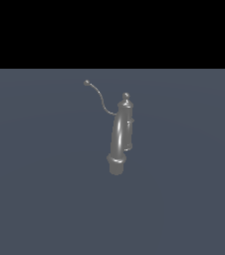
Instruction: Turn on the faucet by rotating a designated handle.
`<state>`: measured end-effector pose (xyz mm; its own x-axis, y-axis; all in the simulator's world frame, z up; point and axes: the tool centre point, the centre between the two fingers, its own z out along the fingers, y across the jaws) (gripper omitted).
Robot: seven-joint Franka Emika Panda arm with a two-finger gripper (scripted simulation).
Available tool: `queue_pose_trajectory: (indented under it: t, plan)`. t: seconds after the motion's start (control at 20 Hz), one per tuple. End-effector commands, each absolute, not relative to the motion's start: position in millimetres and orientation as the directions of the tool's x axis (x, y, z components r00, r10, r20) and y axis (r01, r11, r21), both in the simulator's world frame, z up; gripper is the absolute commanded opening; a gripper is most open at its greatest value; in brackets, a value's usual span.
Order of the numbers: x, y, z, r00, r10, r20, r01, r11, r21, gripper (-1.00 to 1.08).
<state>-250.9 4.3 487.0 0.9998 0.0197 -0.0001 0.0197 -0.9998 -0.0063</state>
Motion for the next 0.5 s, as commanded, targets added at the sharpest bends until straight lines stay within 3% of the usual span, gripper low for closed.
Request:
queue_pose_trajectory:
  t: [0.0, 0.45]
  plan:
    - [-250.9, 4.3, 487.0, 1.0, 0.02, 0.0, 0.02, -1.0, -0.006, -1.0]
    - [-246.5, 12.6, 480.9, 1.0, -0.024, 0.0, -0.024, -1.0, -0.006, -1.0]
